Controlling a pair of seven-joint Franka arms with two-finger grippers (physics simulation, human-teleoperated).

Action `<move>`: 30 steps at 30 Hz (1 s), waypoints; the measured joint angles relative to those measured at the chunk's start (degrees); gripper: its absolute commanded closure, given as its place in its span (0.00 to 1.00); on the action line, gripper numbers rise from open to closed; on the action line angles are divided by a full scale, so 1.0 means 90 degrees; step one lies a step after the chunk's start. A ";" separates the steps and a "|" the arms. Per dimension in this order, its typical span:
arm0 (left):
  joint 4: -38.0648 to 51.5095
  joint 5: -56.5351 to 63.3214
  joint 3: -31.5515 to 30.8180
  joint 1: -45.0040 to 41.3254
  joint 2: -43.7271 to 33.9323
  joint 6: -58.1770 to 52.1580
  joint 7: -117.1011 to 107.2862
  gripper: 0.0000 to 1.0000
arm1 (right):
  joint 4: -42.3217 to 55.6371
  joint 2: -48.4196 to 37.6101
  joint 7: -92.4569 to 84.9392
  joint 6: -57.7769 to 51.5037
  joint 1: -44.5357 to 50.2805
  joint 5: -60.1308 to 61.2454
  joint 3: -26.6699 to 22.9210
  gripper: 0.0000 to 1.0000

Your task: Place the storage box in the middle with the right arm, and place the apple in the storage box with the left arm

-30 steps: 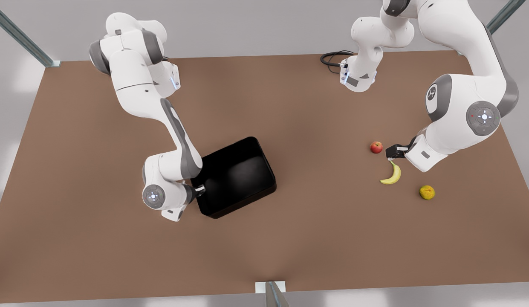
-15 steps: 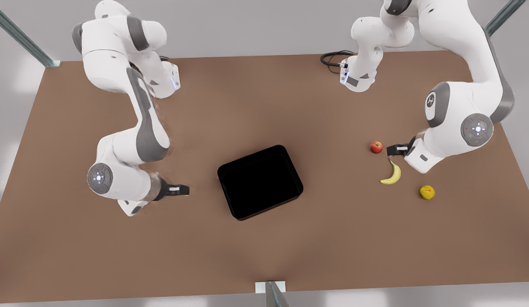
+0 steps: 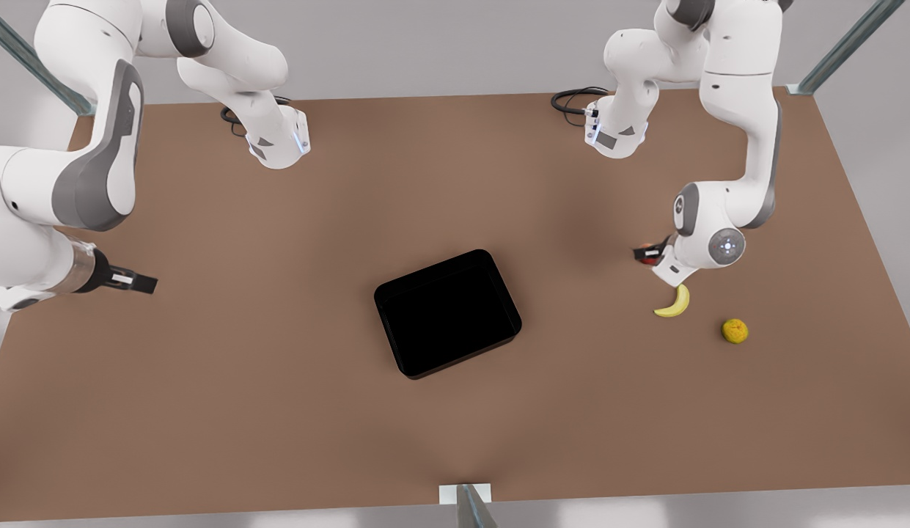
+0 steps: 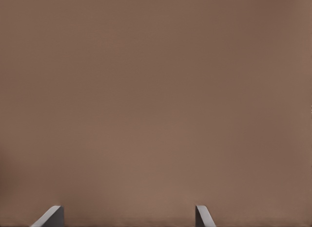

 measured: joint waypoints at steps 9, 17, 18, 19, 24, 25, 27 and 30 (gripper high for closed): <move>-0.0377 0.0002 0.0023 -0.0017 0.0318 0.0597 0.0538 0.00 | -0.0005 0.0017 -0.0183 -0.0147 0.0039 -0.0075 0.0001 0.00; -0.0436 -0.0001 0.0041 -0.0016 0.0574 0.0809 0.0837 0.00 | -0.0005 0.0042 -0.0287 -0.0178 0.0040 -0.0084 0.0001 0.00; -0.0436 -0.0001 0.0041 -0.0016 0.0601 0.0831 0.0866 0.00 | -0.0005 0.0046 -0.0297 -0.0180 0.0044 -0.0084 0.0001 0.00; -0.0436 -0.0001 0.0041 -0.0016 0.0646 0.0863 0.0893 0.00 | -0.0005 0.0053 -0.0306 -0.0181 0.0047 -0.0084 0.0001 0.00; -0.0427 0.0010 0.0041 -0.0016 0.0775 0.1029 0.0998 0.30 | -0.0005 0.0076 -0.0356 -0.0186 0.0048 -0.0087 0.0001 0.00; -0.0427 0.0010 0.0041 -0.0016 0.0777 0.1049 0.1017 0.34 | -0.0005 0.0076 -0.0366 -0.0187 0.0048 -0.0089 0.0001 0.00; -0.0427 0.0017 0.0041 -0.0017 0.0779 0.1081 0.1045 0.36 | -0.0005 0.0075 -0.0383 -0.0187 0.0048 -0.0091 0.0001 0.00; -0.0420 0.0021 0.0041 -0.0014 0.0813 0.1128 0.1078 0.36 | -0.0005 0.0076 -0.0408 -0.0188 0.0047 -0.0093 -0.0005 0.00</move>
